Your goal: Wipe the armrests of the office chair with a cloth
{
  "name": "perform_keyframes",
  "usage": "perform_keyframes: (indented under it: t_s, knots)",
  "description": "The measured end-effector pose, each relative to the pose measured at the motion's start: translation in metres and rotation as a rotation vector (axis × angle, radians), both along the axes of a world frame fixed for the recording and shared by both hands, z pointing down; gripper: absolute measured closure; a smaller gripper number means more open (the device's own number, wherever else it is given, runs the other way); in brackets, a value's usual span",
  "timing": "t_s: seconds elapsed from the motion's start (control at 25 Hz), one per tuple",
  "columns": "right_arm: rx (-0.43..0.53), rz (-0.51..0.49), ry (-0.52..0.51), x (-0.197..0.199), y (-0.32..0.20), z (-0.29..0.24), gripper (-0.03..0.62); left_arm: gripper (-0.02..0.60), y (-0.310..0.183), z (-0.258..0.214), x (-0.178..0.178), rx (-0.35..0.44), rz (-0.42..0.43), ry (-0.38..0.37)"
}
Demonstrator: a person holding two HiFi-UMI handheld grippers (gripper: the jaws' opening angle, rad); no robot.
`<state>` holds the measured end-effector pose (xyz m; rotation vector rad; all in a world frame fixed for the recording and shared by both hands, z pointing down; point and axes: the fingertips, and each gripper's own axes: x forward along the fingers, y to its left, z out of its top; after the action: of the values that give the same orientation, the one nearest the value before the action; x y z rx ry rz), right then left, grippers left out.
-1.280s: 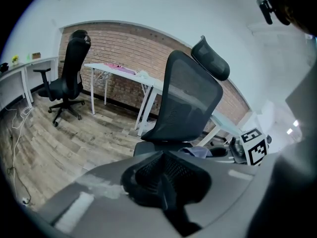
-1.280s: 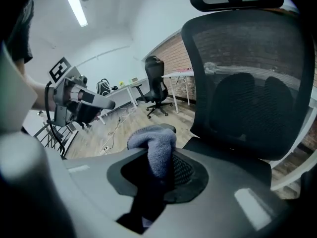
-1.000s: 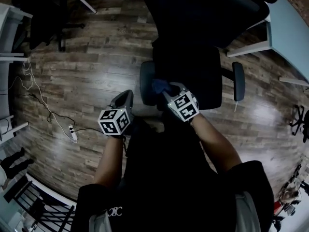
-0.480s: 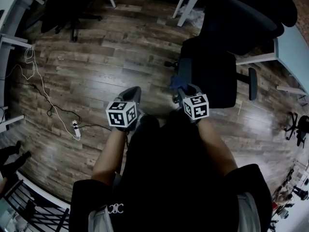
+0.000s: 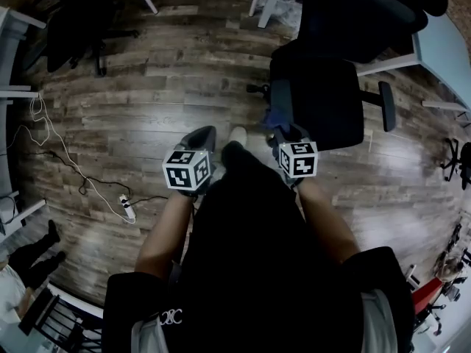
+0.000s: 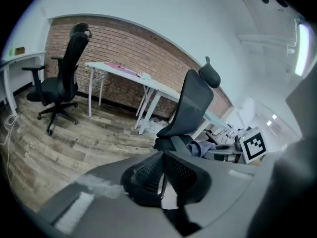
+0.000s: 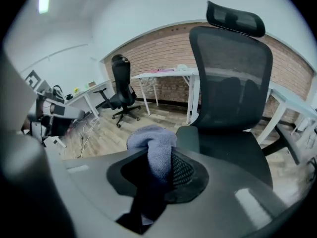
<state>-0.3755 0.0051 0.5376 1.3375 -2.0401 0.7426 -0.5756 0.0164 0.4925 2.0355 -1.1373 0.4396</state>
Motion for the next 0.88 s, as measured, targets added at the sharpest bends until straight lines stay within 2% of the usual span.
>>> perform_keyframes:
  t_s: [0.08, 0.2, 0.48, 0.68, 0.88]
  knots:
    - [-0.015, 0.049, -0.025, 0.002, -0.001, 0.008, 0.511, 0.575, -0.012, -0.001, 0.005, 0.002, 0.047, -0.028]
    - [-0.043, 0.070, -0.052, 0.002, -0.005, 0.015, 0.510, 0.577, -0.036, -0.008, 0.013, 0.007, 0.096, -0.055]
    - [-0.048, 0.063, -0.049, -0.018, -0.021, 0.013, 0.508, 0.578, -0.095, -0.011, 0.013, 0.020, 0.109, -0.114]
    - [-0.011, 0.168, -0.038, -0.028, -0.025, 0.011, 0.507, 0.580, -0.103, 0.002, 0.019, 0.001, 0.200, -0.163]
    - [0.022, 0.295, -0.042, -0.049, -0.032, 0.014, 0.507, 0.580, -0.112, 0.021, 0.003, -0.044, 0.284, -0.195]
